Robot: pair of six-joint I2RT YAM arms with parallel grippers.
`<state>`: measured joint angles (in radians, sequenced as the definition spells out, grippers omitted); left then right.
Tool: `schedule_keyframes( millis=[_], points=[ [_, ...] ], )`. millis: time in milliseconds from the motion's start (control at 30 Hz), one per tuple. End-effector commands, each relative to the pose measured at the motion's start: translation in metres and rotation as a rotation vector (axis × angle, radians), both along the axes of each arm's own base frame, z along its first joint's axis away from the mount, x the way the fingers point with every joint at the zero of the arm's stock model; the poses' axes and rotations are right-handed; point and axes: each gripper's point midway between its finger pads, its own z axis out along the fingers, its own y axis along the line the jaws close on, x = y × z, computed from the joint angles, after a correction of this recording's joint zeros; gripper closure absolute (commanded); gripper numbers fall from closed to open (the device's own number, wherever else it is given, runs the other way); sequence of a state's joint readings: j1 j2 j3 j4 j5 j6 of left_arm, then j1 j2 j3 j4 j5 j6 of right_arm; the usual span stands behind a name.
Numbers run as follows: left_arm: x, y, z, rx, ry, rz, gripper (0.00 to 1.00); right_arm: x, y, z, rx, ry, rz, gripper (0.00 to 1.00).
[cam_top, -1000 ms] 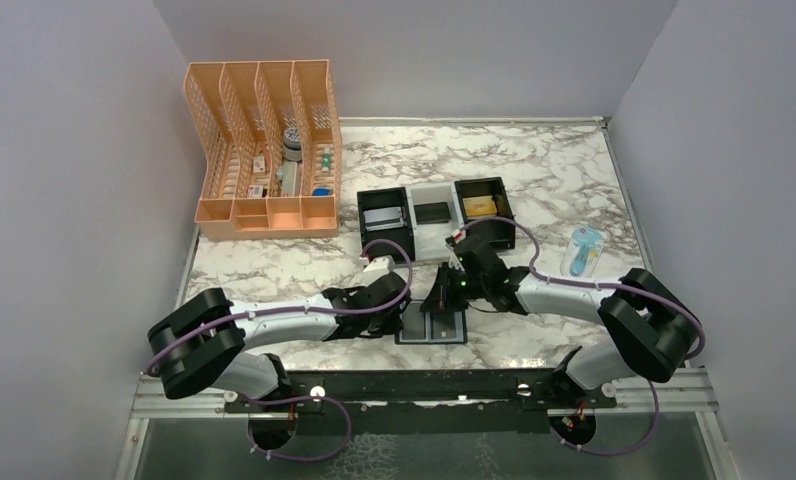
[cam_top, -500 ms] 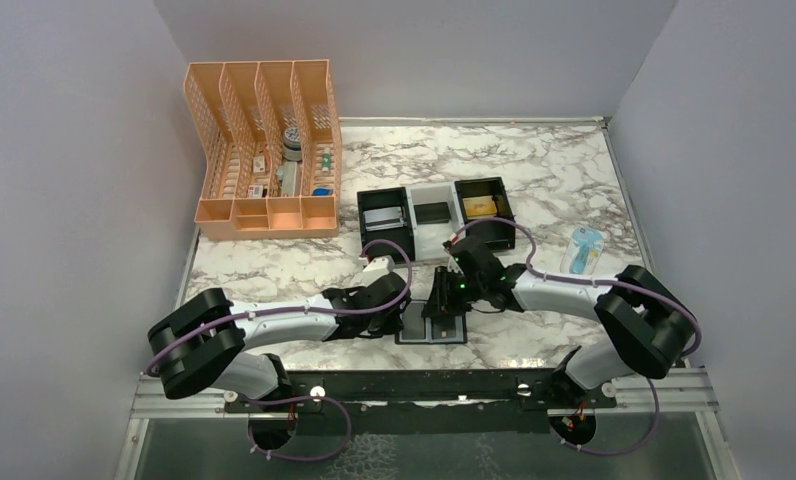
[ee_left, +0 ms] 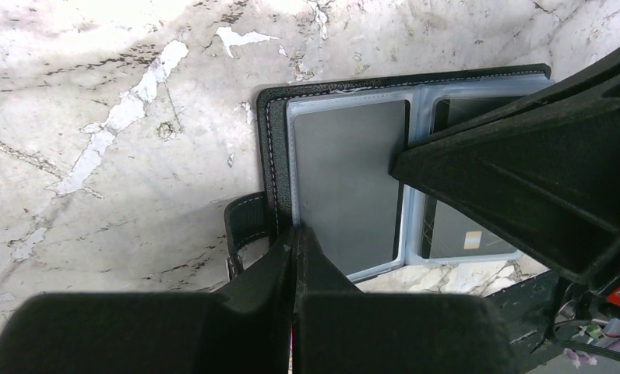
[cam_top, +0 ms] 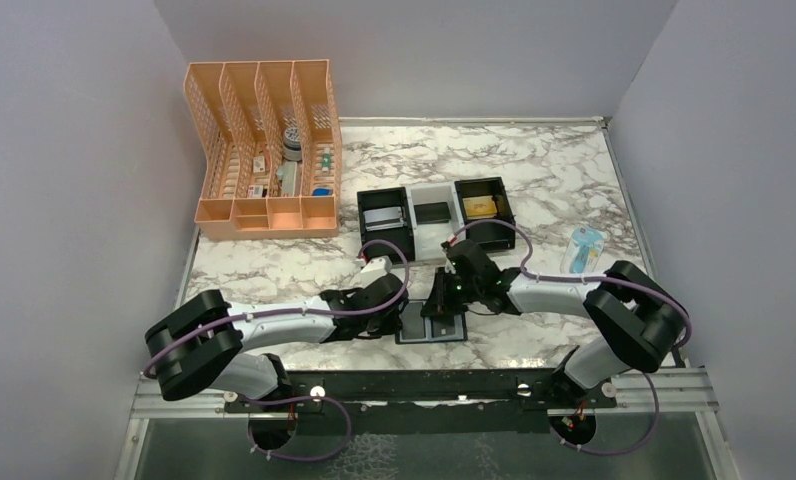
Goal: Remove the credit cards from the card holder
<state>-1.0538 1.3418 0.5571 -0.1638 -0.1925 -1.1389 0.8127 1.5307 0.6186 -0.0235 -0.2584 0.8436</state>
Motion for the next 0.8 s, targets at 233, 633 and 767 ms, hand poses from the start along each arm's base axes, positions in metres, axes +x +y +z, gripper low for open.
schedule_keyframes(
  millis=[233,633,767],
  points=[
    [-0.001,0.026,-0.018,0.074,-0.004,0.064,1.00,-0.008,0.017,0.028,0.226,0.048,0.040,0.99],
    [0.003,0.032,-0.014,0.091,-0.027,0.094,1.00,0.004,-0.007,0.029,0.201,0.049,0.032,0.99],
    [0.004,0.031,-0.011,0.084,-0.032,0.091,1.00,0.011,-0.016,0.023,0.114,0.010,0.024,0.99]
  ],
)
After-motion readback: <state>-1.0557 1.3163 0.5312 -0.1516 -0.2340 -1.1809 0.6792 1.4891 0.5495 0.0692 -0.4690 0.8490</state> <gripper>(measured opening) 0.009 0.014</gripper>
